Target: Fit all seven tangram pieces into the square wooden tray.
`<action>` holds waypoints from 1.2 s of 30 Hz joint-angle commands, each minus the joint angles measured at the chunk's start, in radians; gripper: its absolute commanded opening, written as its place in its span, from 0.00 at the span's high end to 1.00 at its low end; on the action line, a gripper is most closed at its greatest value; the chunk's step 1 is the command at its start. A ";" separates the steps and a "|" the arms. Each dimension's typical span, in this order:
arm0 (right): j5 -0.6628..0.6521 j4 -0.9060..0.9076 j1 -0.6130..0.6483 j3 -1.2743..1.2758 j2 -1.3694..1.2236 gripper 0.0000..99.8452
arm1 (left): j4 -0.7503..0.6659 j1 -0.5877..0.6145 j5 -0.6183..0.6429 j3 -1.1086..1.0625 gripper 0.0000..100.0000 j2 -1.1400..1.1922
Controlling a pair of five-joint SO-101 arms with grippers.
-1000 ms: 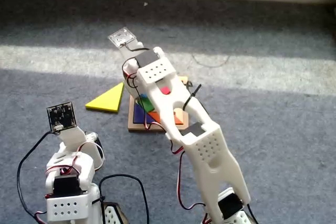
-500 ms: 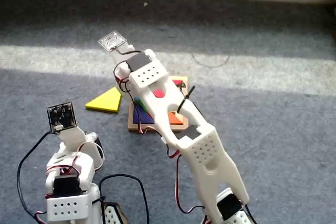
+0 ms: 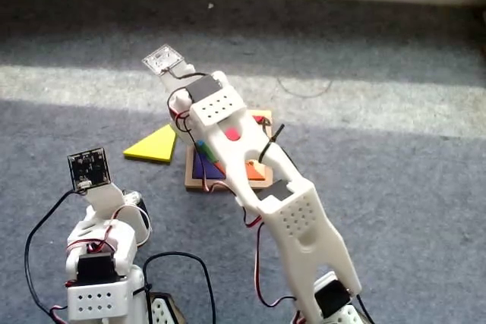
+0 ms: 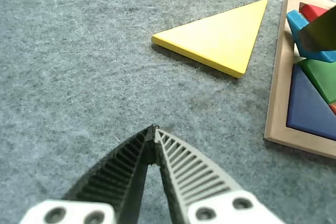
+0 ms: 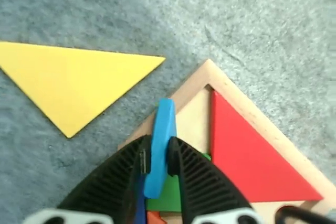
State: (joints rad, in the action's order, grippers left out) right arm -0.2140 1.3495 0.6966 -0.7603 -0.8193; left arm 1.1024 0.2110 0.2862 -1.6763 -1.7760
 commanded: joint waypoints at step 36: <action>-0.075 0.084 0.038 -0.005 0.022 0.87 | 0.005 -0.015 0.009 -0.019 0.99 -0.025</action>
State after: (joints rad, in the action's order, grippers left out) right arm -0.2846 1.4108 0.7181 -0.7572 -0.8224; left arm 1.1024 0.2110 0.2862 -1.6763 -1.7760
